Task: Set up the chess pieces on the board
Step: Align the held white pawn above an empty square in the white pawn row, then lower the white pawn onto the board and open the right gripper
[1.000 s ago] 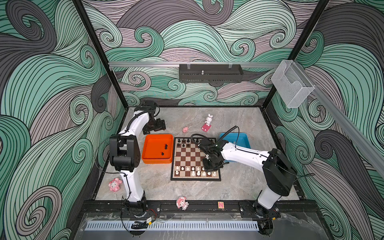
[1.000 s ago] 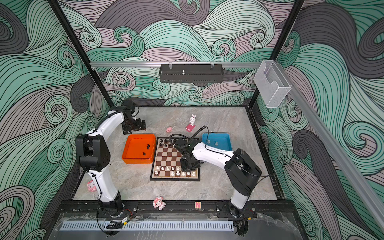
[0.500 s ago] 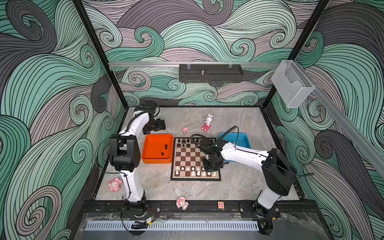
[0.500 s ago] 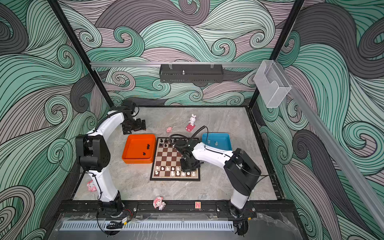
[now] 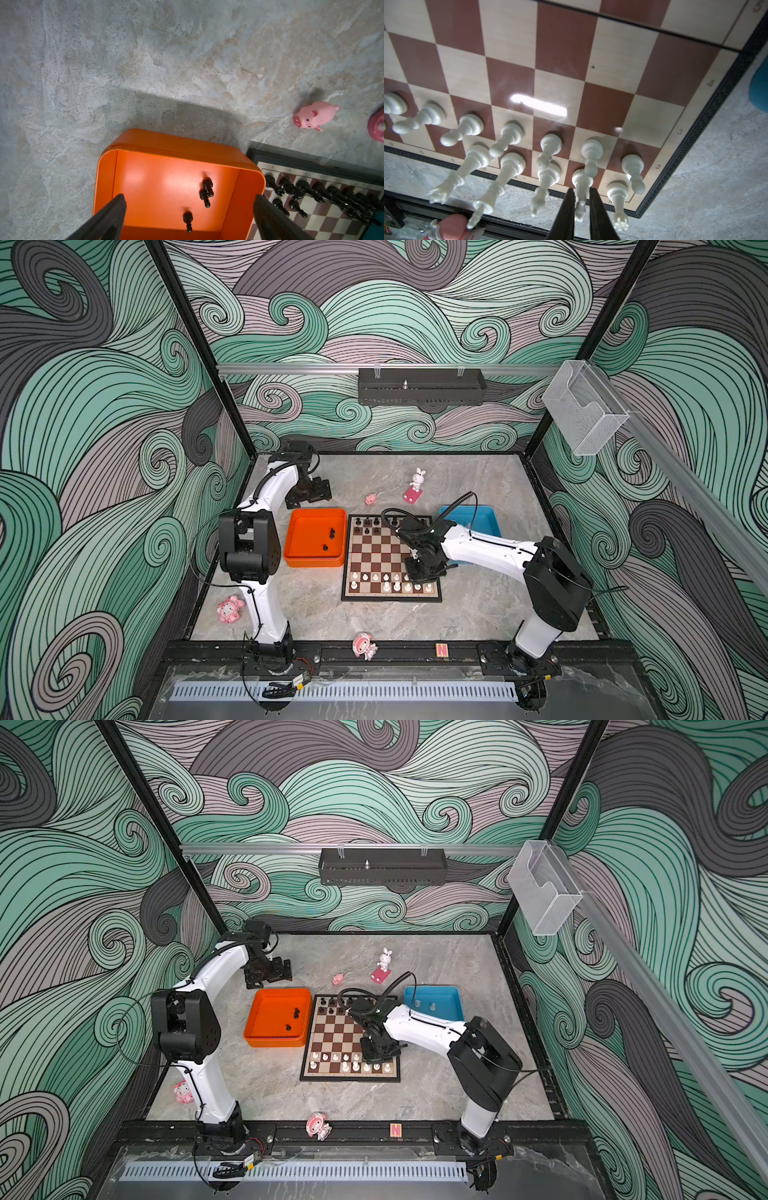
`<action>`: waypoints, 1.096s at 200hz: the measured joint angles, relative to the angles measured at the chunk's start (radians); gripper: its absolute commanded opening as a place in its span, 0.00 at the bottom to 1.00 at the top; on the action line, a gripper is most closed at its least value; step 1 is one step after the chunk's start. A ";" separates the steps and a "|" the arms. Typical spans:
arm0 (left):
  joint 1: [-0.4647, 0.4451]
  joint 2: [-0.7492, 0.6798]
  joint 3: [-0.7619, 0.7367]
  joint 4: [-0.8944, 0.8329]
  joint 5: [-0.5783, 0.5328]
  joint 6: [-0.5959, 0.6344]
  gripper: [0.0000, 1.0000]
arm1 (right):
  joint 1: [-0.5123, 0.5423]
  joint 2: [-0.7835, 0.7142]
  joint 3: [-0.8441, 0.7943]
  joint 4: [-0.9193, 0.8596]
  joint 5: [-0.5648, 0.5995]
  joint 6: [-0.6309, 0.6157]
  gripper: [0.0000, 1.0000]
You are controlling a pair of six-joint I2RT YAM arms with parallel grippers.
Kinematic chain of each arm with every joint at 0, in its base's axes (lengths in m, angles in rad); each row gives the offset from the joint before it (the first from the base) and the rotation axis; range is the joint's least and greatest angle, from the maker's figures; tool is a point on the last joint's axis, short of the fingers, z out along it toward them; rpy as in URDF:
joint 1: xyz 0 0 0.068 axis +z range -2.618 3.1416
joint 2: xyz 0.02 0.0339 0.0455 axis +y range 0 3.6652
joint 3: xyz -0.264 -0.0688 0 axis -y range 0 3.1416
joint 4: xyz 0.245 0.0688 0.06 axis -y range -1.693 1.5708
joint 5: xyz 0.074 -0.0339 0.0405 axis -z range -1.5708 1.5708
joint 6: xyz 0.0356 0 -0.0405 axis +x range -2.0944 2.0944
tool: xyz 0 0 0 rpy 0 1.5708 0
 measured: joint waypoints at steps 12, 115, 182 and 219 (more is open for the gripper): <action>0.000 0.000 0.000 0.000 0.000 0.000 0.98 | 0.000 0.000 0.000 0.000 0.000 0.000 0.18; 0.000 0.000 0.000 0.000 0.000 0.000 0.98 | 0.003 0.000 0.000 -0.002 0.002 -0.002 0.15; 0.000 0.000 0.000 0.000 0.000 0.000 0.98 | 0.013 0.000 0.000 -0.008 0.002 -0.004 0.12; 0.000 0.000 0.000 0.000 0.000 0.000 0.98 | 0.015 0.000 0.000 -0.009 0.003 -0.006 0.13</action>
